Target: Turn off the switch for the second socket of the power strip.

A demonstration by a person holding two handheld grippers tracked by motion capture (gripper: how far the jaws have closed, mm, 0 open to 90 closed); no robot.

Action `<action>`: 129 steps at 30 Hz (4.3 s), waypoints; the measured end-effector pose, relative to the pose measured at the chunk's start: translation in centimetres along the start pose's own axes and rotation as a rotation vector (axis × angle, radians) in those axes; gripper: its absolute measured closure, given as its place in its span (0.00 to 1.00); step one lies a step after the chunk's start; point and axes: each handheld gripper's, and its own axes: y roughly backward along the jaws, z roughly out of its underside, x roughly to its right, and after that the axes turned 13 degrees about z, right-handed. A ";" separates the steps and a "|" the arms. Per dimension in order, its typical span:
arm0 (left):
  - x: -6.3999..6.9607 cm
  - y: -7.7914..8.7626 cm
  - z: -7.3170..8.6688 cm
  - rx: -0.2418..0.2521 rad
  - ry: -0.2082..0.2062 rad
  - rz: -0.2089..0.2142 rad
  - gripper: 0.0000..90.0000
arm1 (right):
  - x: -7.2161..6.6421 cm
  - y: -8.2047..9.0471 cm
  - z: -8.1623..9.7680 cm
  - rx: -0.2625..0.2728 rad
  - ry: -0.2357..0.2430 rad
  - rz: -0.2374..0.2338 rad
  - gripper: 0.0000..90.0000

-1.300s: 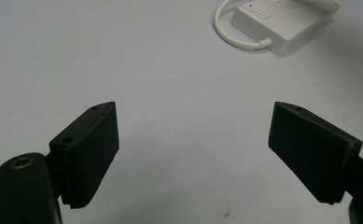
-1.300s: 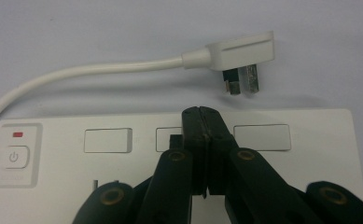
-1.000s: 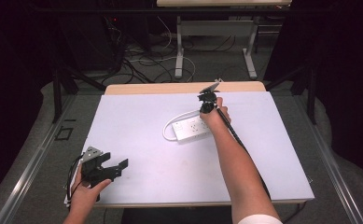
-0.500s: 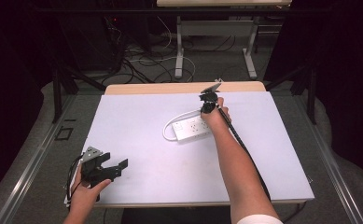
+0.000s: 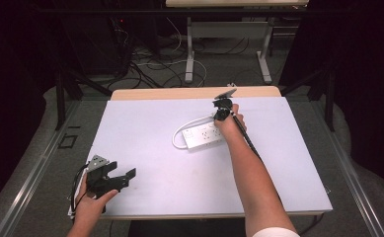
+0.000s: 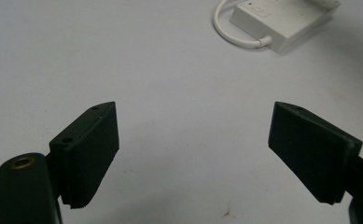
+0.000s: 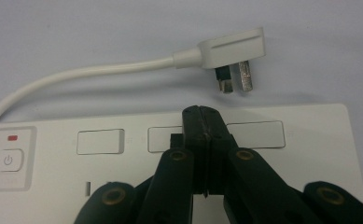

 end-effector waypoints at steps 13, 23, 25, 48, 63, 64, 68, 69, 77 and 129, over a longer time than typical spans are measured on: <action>0.0 -0.1 0.0 0.002 0.003 -0.001 0.18 | -0.3 -0.2 0.1 0.062 0.044 0.015 0.97; 0.0 0.0 0.1 -0.003 0.003 -0.003 0.18 | -0.7 0.2 0.2 0.079 0.112 0.039 0.86; 0.0 0.0 0.2 0.006 0.004 -0.008 0.18 | -0.7 0.3 0.1 0.099 0.124 0.038 0.84; 0.0 0.2 0.1 -0.005 -0.001 -0.001 0.18 | -0.8 1.2 0.1 0.162 0.149 0.029 0.57; 0.1 0.1 0.1 -0.007 -0.001 -0.003 0.18 | -0.2 2.8 0.3 0.203 0.160 0.032 0.36; 0.1 0.1 0.1 -0.007 -0.001 -0.003 0.18 | -0.2 3.0 0.3 0.203 0.158 0.032 0.36; 0.1 0.1 0.1 -0.006 -0.002 -0.004 0.18 | -0.1 3.5 0.4 0.201 0.168 0.028 0.34; 0.1 0.1 0.1 -0.006 -0.002 -0.004 0.18 | -0.1 3.6 0.5 0.203 0.167 0.027 0.34; 0.1 0.1 0.1 0.000 -0.003 -0.009 0.18 | 0.1 4.6 0.8 0.189 0.143 0.007 0.30; 0.1 0.0 0.1 0.015 -0.003 -0.031 0.07 | 0.9 10.1 8.4 0.392 0.252 -0.089 0.00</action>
